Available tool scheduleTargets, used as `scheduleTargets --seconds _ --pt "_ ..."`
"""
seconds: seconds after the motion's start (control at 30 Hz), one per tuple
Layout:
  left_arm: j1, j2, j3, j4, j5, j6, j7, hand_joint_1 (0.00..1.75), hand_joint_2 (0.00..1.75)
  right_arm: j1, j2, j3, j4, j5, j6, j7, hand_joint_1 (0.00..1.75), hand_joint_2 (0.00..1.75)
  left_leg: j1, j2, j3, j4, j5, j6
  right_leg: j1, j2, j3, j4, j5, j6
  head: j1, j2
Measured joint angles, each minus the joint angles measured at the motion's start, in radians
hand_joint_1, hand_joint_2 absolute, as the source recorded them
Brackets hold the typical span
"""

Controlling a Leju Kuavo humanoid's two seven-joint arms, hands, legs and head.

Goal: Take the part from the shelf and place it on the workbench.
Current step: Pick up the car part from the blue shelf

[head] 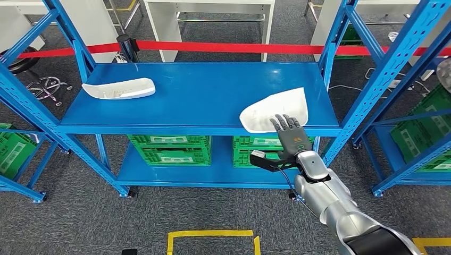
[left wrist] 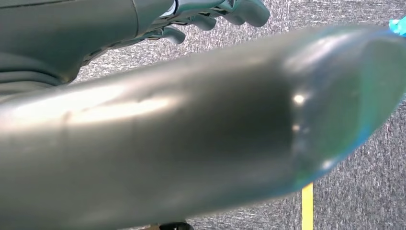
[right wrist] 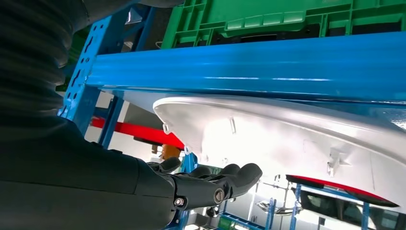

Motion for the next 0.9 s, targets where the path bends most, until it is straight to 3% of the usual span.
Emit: scheduleTargets --seconds 0.07,0.17,0.23,0.3,0.37,0.4,0.43,0.53,0.6,0.67,0.73,0.8,0.87,0.9 --pt "0.000 0.000 0.000 0.000 0.002 -0.015 -0.001 0.00 0.00 0.000 0.000 -0.001 0.000 0.006 0.004 0.004 0.00 1.75 -0.003 0.000 -0.002 0.002 -0.001 0.005 -0.004 -0.001 0.002 -0.004 0.003 0.005 0.000 0.000" --pt "-0.002 0.001 0.000 -0.001 0.003 -0.029 -0.004 0.00 0.00 0.000 0.001 -0.001 0.000 0.013 0.007 0.010 0.00 1.75 -0.006 0.001 0.001 -0.016 -0.001 0.031 -0.008 -0.002 0.010 -0.004 0.024 0.021 0.000 0.000" --pt "-0.002 0.000 0.000 -0.001 0.001 -0.028 -0.005 0.00 0.00 -0.003 0.000 -0.001 0.000 0.015 0.008 0.011 0.00 1.75 -0.001 0.000 0.020 -0.036 0.003 0.042 -0.006 -0.002 0.001 0.016 0.020 0.026 0.002 0.000" --pt "-0.002 -0.001 0.000 -0.001 -0.001 -0.026 -0.006 0.00 0.00 -0.005 0.000 -0.001 0.000 0.015 0.008 0.010 0.00 1.75 0.003 0.001 0.035 -0.042 0.003 0.046 -0.008 -0.001 -0.044 0.095 -0.030 0.031 0.006 0.000" --pt "0.000 -0.002 0.000 -0.001 -0.003 -0.022 -0.006 0.00 0.00 -0.001 -0.002 -0.001 0.002 0.015 0.008 0.010 0.00 1.75 0.005 0.001 0.041 -0.040 0.000 0.044 -0.011 0.000 -0.111 0.214 -0.082 0.039 0.007 0.000" --pt "0.002 -0.003 0.000 -0.001 -0.004 -0.020 -0.006 0.00 0.00 0.002 -0.003 -0.001 0.003 0.015 0.008 0.011 0.00 1.75 0.007 0.001 0.045 -0.039 -0.003 0.040 -0.014 0.000 -0.131 0.244 -0.087 0.045 0.007 0.000" --pt "0.004 -0.003 0.000 -0.001 -0.005 -0.019 -0.006 0.00 0.00 0.005 -0.004 -0.001 0.004 0.015 0.007 0.011 0.00 1.75 0.010 0.000 0.050 -0.038 -0.007 0.033 -0.018 -0.001 -0.132 0.235 -0.072 0.051 0.007 0.000" --pt "0.004 -0.002 0.000 0.000 -0.008 -0.015 -0.003 0.00 0.00 0.010 -0.006 -0.001 0.005 0.015 0.003 0.011 0.00 1.75 0.022 -0.002 0.068 -0.024 -0.032 0.007 -0.030 -0.002 -0.057 0.059 0.018 0.071 0.008 0.000" --pt "0.002 -0.001 0.000 0.000 -0.009 -0.010 0.000 0.00 0.00 0.015 -0.006 -0.001 0.006 0.016 0.002 0.012 0.00 1.75 0.022 -0.003 0.062 -0.011 -0.045 -0.010 -0.026 0.001 -0.036 0.009 0.021 0.052 0.009 0.000" --pt "0.001 -0.001 0.000 -0.001 -0.008 -0.001 0.006 0.00 0.00 0.021 -0.008 -0.001 0.008 0.017 0.001 0.013 0.00 1.75 0.021 -0.003 0.057 -0.005 -0.052 -0.022 -0.022 0.003 -0.040 0.018 0.010 0.018 0.007 0.000" --pt "0.000 -0.002 0.000 -0.001 -0.007 0.016 0.011 0.00 0.00 0.023 -0.009 -0.002 0.008 0.018 -0.004 0.013 0.00 1.75 0.023 -0.001 0.035 0.033 -0.050 -0.031 -0.023 0.005 -0.033 0.019 0.003 0.004 0.004 0.000" --pt "-0.003 -0.003 0.000 0.000 -0.006 0.030 0.014 0.00 0.00 0.022 -0.010 -0.002 0.008 0.018 -0.011 0.014 0.00 1.75 0.024 0.001 -0.034 0.140 -0.066 -0.037 -0.024 0.005 -0.021 0.015 -0.005 -0.006 0.002 0.000" --pt "-0.003 -0.003 0.000 0.000 -0.006 0.036 0.016 0.00 0.00 0.024 -0.010 -0.002 0.008 0.022 -0.019 0.016 0.00 1.75 0.024 0.001 -0.122 0.263 -0.111 -0.040 -0.020 0.005 -0.010 0.013 -0.014 -0.012 0.000 0.000" --pt "-0.001 -0.003 0.000 0.000 -0.006 0.036 0.016 0.00 0.00 0.025 -0.010 -0.002 0.008 0.024 -0.023 0.017 0.00 1.75 0.024 0.001 -0.153 0.296 -0.121 -0.038 -0.018 0.005 -0.004 0.013 -0.019 -0.014 0.000 0.000"
